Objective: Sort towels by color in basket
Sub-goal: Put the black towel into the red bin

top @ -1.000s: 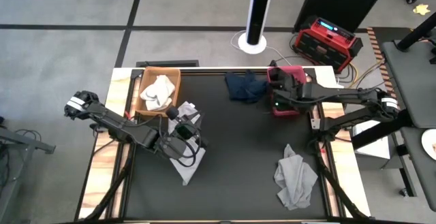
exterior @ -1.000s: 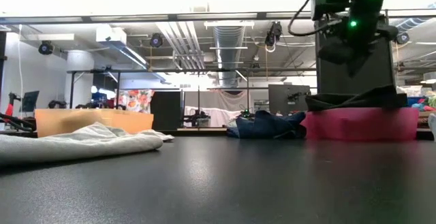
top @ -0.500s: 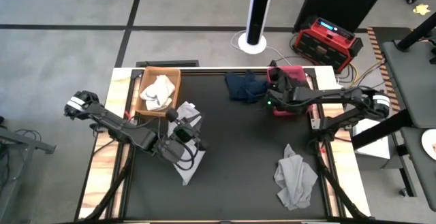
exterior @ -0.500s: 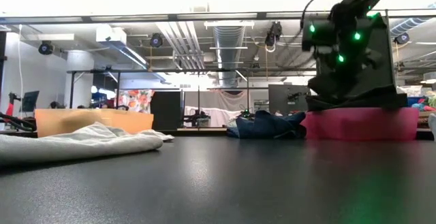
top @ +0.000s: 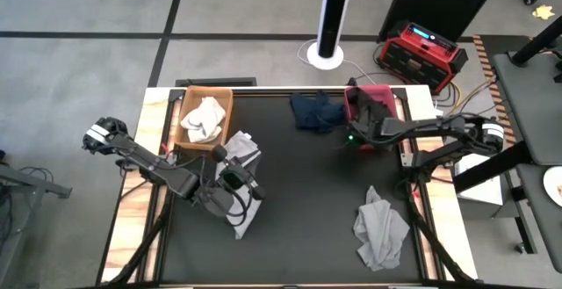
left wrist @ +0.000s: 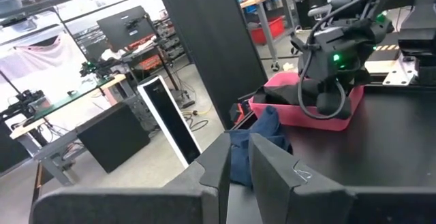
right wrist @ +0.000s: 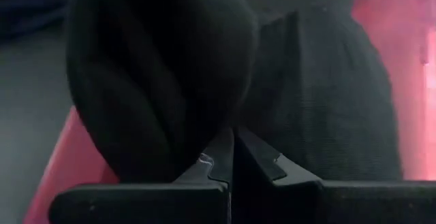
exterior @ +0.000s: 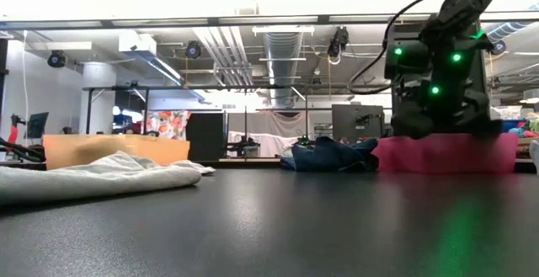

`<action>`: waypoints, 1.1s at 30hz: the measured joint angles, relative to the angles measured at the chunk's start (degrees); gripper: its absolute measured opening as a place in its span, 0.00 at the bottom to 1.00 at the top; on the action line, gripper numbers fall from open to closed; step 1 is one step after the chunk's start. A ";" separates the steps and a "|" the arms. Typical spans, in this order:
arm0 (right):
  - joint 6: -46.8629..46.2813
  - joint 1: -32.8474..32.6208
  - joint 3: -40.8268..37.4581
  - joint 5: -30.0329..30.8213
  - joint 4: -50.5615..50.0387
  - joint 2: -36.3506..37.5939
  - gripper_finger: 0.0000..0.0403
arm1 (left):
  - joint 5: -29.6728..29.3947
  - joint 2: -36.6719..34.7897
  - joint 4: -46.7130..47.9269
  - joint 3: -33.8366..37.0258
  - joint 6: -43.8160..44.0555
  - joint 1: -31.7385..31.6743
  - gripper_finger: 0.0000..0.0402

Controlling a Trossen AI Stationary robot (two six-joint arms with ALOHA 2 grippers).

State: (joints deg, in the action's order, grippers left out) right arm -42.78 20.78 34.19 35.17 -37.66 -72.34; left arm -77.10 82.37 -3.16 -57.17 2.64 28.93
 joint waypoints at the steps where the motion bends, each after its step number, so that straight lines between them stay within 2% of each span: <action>1: 0.02 0.00 -0.63 -0.77 1.27 0.00 0.02 | 0.00 0.00 0.00 0.00 0.04 0.00 0.09; 7: 1.46 0.36 -3.13 -4.18 6.61 0.02 0.02 | -0.02 0.00 0.00 0.00 0.06 -0.01 0.09; 17: 4.23 1.77 -0.85 -4.11 5.19 0.60 0.02 | -0.04 0.00 0.00 0.00 0.50 -0.04 0.09; 27: 4.78 1.77 12.21 -3.71 -17.40 1.85 0.02 | -0.09 0.00 0.00 0.00 0.50 -0.04 0.09; 33: 4.77 1.23 15.22 -5.94 -27.42 3.81 0.02 | -0.10 0.00 0.02 0.00 0.93 -0.04 0.09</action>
State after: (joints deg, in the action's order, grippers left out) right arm -38.01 22.00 49.41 29.24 -65.08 -68.52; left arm -77.20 82.37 -3.14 -57.17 3.57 28.88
